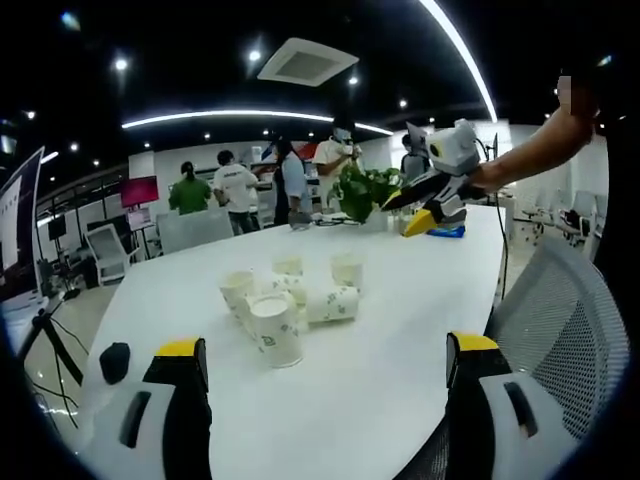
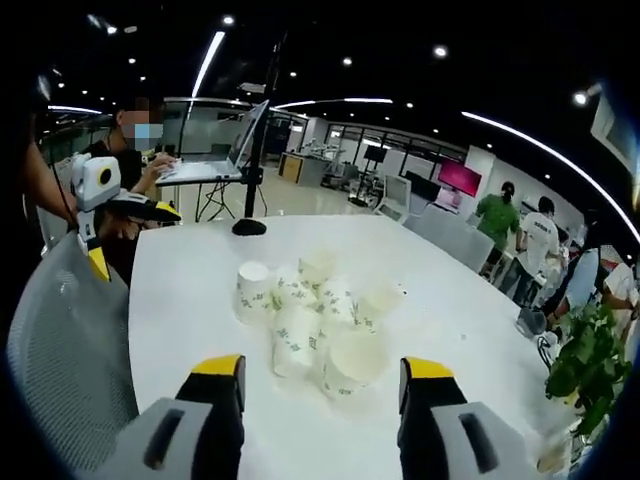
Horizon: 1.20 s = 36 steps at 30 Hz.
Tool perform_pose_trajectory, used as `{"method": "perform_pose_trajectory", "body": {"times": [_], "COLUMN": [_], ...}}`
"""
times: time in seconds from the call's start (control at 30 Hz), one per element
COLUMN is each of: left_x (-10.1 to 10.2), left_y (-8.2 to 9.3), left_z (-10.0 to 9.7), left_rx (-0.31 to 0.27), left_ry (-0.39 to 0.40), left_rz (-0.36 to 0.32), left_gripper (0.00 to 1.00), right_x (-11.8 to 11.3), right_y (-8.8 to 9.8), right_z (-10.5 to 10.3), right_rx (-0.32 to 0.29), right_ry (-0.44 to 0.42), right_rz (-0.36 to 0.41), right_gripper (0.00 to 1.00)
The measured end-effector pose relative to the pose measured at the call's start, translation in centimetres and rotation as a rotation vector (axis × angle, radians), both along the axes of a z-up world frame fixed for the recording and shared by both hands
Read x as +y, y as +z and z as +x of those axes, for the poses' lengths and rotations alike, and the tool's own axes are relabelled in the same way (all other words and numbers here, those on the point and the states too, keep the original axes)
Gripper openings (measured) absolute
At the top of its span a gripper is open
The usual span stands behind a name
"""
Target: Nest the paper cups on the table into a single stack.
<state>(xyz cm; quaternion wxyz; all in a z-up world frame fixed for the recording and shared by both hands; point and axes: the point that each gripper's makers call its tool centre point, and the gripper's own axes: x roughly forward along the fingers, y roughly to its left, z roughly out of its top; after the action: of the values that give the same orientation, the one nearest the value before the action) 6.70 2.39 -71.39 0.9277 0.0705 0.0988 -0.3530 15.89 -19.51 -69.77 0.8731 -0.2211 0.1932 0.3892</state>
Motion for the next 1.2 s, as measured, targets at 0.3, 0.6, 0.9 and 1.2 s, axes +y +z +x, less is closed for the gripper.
{"method": "perform_pose_trajectory", "body": {"times": [0.3, 0.6, 0.9, 1.2], "left_x": [0.0, -0.1, 0.0, 0.2], "left_y": [0.0, 0.0, 0.1, 0.2], "left_z": [0.1, 0.2, 0.3, 0.4], "left_rx": [0.003, 0.005, 0.002, -0.003], "left_ry": [0.003, 0.007, 0.015, 0.026], "left_rz": [0.003, 0.005, 0.005, 0.005], "left_gripper": [0.99, 0.99, 0.99, 0.98], "right_x": [0.0, -0.1, 0.3, 0.7], "right_y": [-0.4, -0.6, -1.0, -2.0], "right_z": [1.1, 2.6, 3.5, 4.3], "right_rx": [0.029, 0.031, 0.035, 0.058], "right_ry": [0.009, 0.017, 0.036, 0.041], "right_rz": [-0.011, -0.025, -0.058, -0.076], "right_gripper": [0.57, 0.56, 0.54, 0.49]}}
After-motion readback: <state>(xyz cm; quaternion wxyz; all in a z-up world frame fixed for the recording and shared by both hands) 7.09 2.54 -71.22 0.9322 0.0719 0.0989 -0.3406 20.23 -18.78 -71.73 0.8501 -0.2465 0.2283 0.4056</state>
